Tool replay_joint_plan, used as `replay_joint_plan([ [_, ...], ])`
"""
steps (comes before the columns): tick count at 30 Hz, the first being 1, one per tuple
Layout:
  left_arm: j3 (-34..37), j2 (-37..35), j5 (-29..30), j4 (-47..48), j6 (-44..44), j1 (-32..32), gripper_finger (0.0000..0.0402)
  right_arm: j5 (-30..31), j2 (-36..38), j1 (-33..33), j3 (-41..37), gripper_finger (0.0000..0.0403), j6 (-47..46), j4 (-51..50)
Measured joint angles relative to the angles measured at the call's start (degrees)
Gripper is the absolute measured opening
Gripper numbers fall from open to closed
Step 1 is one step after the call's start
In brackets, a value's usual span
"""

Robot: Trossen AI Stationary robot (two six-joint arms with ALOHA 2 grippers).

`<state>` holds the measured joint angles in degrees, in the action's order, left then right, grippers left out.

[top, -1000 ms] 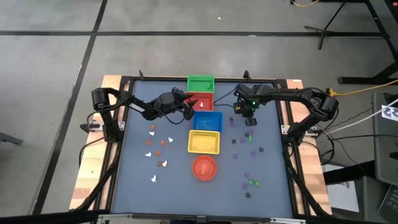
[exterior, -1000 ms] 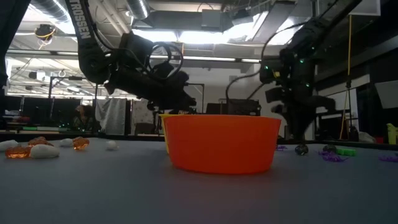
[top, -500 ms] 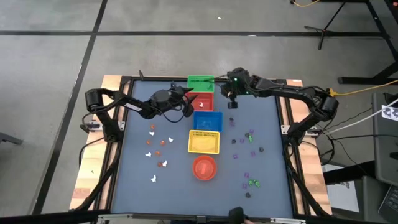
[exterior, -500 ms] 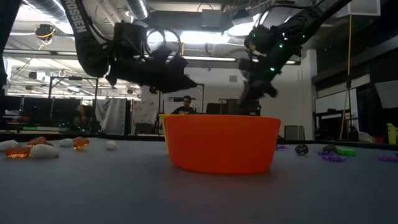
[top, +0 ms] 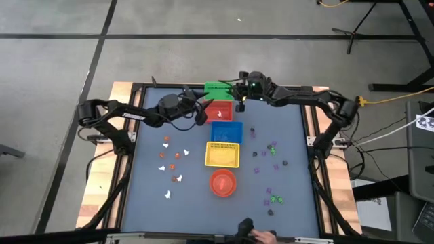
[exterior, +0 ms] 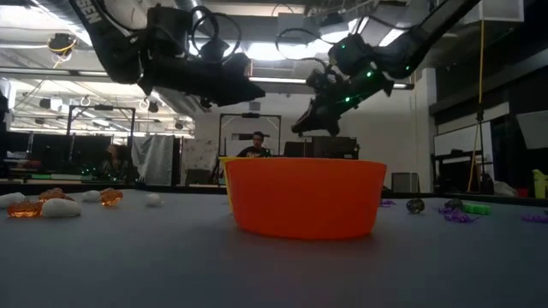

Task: Sort Halloween decoration
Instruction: Put the green skeleton toy into the green bin

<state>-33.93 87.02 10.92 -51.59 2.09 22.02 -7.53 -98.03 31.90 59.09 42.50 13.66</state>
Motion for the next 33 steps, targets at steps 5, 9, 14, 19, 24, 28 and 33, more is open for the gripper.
replay_joint_plan([
  [5, 0.00, -2.28, -1.96, 7.06, -0.06, -0.84, 0.0172, 1.39, -4.64, 0.00, -0.02, 0.0042, 0.26, 6.44],
  [9, 0.00, -2.90, -2.94, 10.59, -0.31, -1.81, 0.0172, 2.05, -7.23, 0.00, 0.00, 0.0042, 0.71, 10.37],
  [14, 0.00, -2.90, -3.12, 12.99, -0.35, -3.36, 0.0172, 2.28, -8.75, 0.00, 0.00, 0.0042, 1.75, 10.96],
  [19, 0.00, -2.90, -3.15, 17.04, -0.38, -4.66, 0.0172, 2.58, -9.06, 0.00, 0.00, 0.0042, 1.77, 10.70],
  [24, 0.00, -2.90, -3.12, 20.98, -0.44, -6.34, 0.0172, 2.58, -9.06, 0.00, 0.00, 0.0042, 1.77, 10.88],
  [28, 0.00, -2.90, -3.12, 23.21, -0.53, -8.20, 0.0172, 2.58, -9.06, 0.00, 0.00, 0.0042, 1.55, 10.67],
  [33, -0.04, -4.98, -3.15, 28.60, -3.85, -10.64, 0.0172, 2.99, -9.06, 0.00, 0.00, 0.0067, 1.49, 10.65],
])
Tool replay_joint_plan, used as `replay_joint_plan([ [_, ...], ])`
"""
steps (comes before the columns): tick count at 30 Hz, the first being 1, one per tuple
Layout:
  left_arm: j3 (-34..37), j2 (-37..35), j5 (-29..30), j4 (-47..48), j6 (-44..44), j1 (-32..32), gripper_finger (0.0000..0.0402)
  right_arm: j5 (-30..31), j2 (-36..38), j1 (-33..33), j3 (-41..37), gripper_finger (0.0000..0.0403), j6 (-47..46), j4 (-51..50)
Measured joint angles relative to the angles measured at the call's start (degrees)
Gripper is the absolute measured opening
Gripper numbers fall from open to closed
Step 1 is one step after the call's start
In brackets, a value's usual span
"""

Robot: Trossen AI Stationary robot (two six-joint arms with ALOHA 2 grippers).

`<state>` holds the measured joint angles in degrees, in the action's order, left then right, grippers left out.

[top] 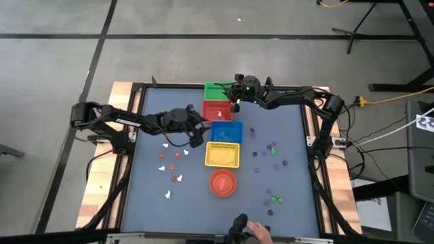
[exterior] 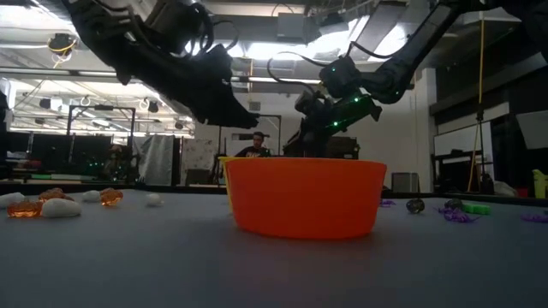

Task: Sort Halloween decoration
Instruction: Put the green skeleton toy into the green bin, then put the orange pumpkin toy into the yellow bin

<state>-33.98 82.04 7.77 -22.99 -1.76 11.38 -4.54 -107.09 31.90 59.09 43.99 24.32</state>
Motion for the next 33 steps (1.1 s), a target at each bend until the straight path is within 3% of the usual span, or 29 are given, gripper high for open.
replay_joint_plan([
  [7, 0.00, -7.02, -0.02, 14.09, -6.52, -2.95, 0.0172, 5.41, 0.00, 0.02, 0.00, 0.0136, -0.13, -0.46],
  [12, 0.02, -11.39, 0.00, 22.27, -6.93, -4.31, 0.0172, 6.54, 0.00, 0.02, 0.00, 0.0161, -0.16, -0.52],
  [16, 0.02, -12.62, -2.35, 26.59, -6.93, -5.11, 0.0172, 6.54, 0.00, 0.00, 0.00, 0.0165, -0.17, -0.60],
  [25, 0.02, -12.65, -15.71, 42.68, -8.85, -7.67, 0.0172, 6.54, 0.00, 0.00, 0.00, 0.0166, -0.17, -1.03],
  [33, 0.02, -12.63, -15.67, 50.74, -8.71, -10.65, 0.0172, 6.54, 0.02, 0.00, 0.00, 0.0166, -0.20, -2.22],
])
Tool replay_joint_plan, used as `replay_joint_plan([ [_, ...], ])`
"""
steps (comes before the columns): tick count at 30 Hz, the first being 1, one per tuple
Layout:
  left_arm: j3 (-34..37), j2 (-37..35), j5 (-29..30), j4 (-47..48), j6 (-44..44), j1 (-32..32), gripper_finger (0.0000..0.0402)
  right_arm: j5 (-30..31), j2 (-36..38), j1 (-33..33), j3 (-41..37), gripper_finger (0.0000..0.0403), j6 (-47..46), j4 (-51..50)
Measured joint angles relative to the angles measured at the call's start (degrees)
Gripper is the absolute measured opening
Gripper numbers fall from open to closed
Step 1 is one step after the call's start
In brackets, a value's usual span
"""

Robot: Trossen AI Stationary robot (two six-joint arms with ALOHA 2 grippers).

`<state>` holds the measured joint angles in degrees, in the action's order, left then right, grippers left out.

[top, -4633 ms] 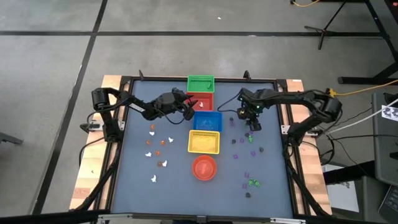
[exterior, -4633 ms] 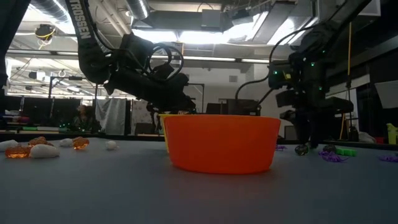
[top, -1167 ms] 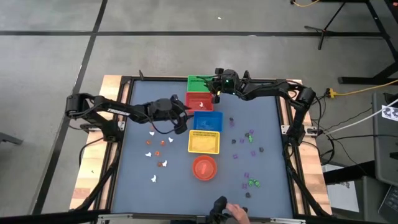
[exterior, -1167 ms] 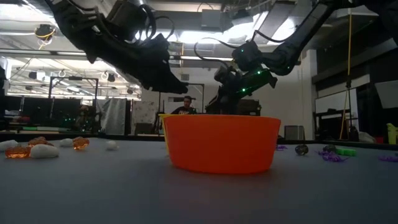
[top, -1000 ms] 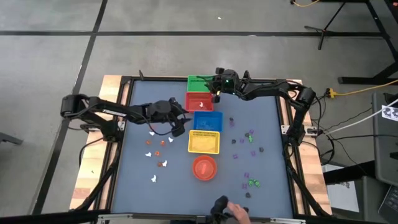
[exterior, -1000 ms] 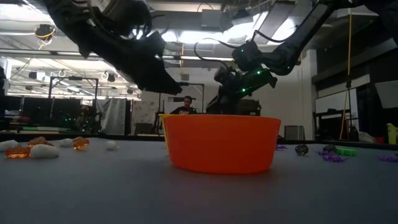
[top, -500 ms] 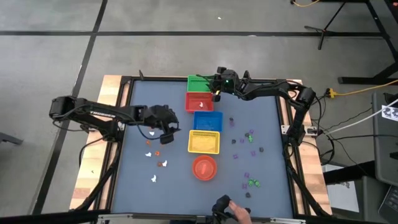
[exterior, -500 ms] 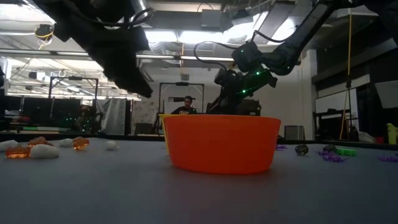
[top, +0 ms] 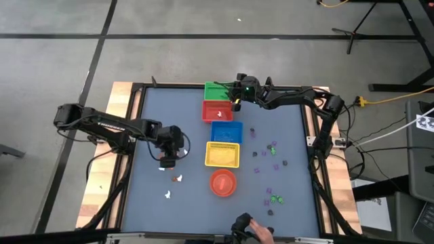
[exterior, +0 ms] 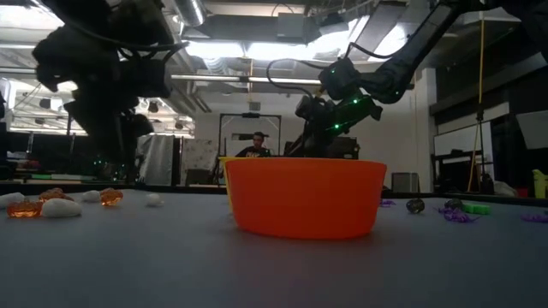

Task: Sort Halloween decoration
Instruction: Put the orange pumpkin toy into the yellow bin

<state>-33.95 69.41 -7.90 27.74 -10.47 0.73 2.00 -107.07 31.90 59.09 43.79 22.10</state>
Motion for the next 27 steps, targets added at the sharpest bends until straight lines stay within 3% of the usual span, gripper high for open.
replay_joint_plan([
  [13, 0.00, 0.75, 4.90, 0.25, 0.02, -2.98, 0.0172, 0.00, 0.02, 0.00, 0.00, 0.0166, 0.00, -0.16],
  [27, 0.02, 9.01, 6.66, -0.02, -0.07, -4.28, 0.0172, -0.02, 0.04, 0.00, 0.00, 0.0166, 0.00, -1.32],
])
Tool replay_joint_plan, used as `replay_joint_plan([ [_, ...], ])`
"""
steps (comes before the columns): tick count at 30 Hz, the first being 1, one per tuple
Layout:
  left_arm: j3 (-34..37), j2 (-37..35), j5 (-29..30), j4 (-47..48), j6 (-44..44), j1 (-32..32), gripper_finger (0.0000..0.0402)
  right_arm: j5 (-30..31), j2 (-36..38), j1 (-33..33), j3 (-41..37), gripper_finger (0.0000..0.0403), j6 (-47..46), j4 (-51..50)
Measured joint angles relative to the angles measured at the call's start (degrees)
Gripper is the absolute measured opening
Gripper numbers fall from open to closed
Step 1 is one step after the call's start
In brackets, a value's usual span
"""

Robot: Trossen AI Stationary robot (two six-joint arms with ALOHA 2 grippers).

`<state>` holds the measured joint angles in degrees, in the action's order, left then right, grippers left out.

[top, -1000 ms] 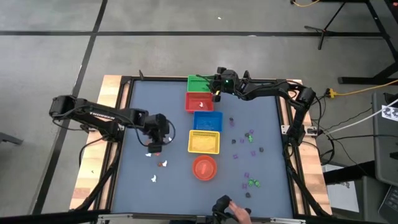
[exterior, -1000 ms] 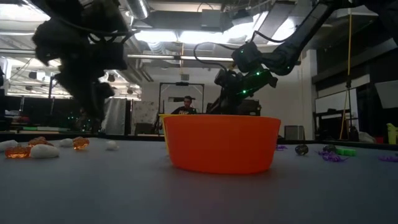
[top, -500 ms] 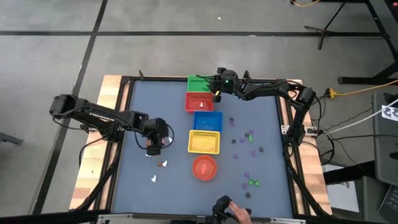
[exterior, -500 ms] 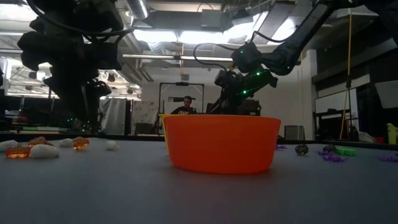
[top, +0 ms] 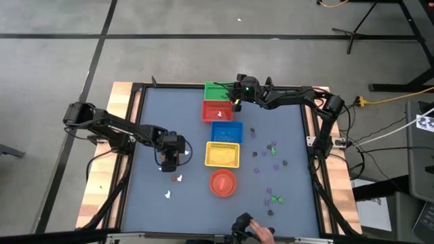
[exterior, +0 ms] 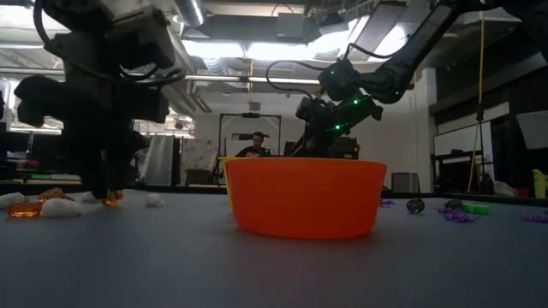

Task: Sort Halloween decoration
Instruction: Put the orange pumpkin toy into the yellow bin

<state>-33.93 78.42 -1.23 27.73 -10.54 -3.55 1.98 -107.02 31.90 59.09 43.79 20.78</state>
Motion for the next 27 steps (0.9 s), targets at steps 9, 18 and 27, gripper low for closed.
replay_joint_plan([
  [9, -0.09, 2.49, 0.02, -0.71, 0.10, 0.02, 0.0172, 0.00, 0.00, 0.00, 0.02, 0.0166, 0.00, 0.00],
  [18, -0.07, 2.57, 0.22, -1.08, 0.10, 0.02, 0.0172, 0.01, 0.00, 0.00, 0.02, 0.0166, 0.00, 0.00],
  [27, -0.02, 2.59, 0.41, -1.25, 0.12, 0.02, 0.0172, 0.00, 0.00, 0.00, 0.02, 0.0166, 0.00, 0.02],
])
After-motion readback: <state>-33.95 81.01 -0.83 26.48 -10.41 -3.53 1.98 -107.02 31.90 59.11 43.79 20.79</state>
